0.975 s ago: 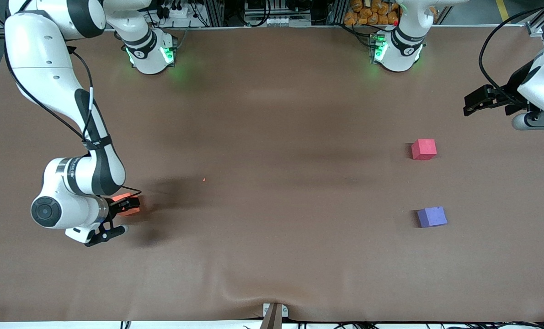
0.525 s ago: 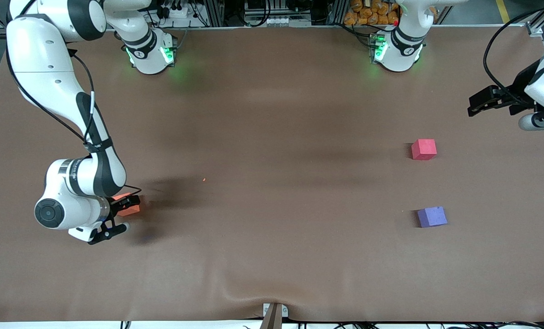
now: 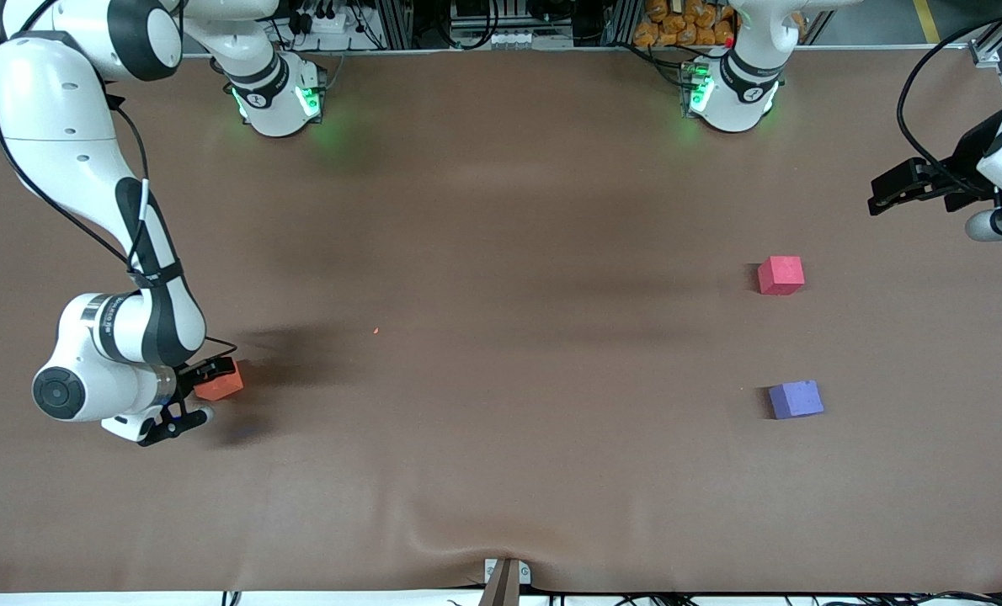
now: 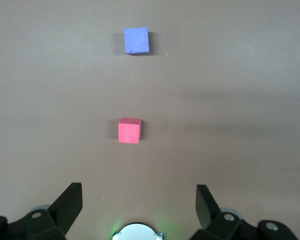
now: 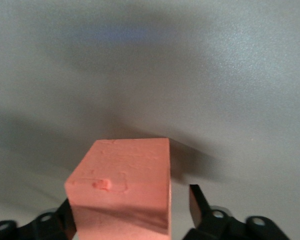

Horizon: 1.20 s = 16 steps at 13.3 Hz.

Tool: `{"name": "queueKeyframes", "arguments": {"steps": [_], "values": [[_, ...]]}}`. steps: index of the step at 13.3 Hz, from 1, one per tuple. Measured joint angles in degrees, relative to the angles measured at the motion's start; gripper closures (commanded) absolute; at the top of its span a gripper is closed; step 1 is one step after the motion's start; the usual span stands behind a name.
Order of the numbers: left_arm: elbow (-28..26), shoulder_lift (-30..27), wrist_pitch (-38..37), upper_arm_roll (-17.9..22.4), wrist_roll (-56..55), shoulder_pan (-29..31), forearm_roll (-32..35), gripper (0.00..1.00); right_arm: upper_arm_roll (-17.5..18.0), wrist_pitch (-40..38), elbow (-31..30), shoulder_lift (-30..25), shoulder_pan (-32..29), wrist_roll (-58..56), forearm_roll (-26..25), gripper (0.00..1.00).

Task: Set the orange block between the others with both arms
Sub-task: 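Lift the orange cube and carry it toward the table middle with the right gripper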

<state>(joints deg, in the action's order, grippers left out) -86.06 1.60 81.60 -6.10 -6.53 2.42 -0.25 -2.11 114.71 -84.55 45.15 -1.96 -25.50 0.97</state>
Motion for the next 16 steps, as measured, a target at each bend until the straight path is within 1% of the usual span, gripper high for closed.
{"name": "queueKeyframes", "arguments": {"steps": [2,3,5,7,10,12,14,16], "values": [[0.00,0.00,0.00,0.00,0.00,0.55,0.00,0.00,0.09,0.22,0.15,-0.03,0.01,0.04,0.26,0.57],[0.00,0.00,0.00,0.00,0.00,0.61,0.00,0.00,0.10,0.40,0.27,-0.03,0.02,0.04,1.38,0.57],[-0.01,0.02,0.07,-0.01,0.00,0.60,0.00,0.00,0.15,1.56,0.36,-0.03,0.07,0.03,5.18,0.58],[-0.01,0.09,0.30,0.00,0.00,0.65,0.00,0.00,0.34,1.96,0.71,-0.03,0.18,0.03,8.14,0.63],[-0.01,0.10,0.38,0.01,0.00,1.09,0.00,0.00,0.95,2.06,1.57,-0.04,1.28,0.16,12.95,0.64],[-0.01,0.10,0.42,0.01,0.00,1.27,0.00,0.00,1.09,2.35,2.16,-0.05,3.86,2.93,15.64,0.64],[-0.01,0.10,0.42,-0.02,0.00,1.27,0.00,0.00,1.33,3.86,2.54,-0.10,7.92,10.09,17.29,0.63],[-0.01,0.10,0.42,-0.09,0.00,1.25,0.00,0.00,1.54,6.71,2.78,-0.20,13.74,19.13,20.33,0.63]]}}
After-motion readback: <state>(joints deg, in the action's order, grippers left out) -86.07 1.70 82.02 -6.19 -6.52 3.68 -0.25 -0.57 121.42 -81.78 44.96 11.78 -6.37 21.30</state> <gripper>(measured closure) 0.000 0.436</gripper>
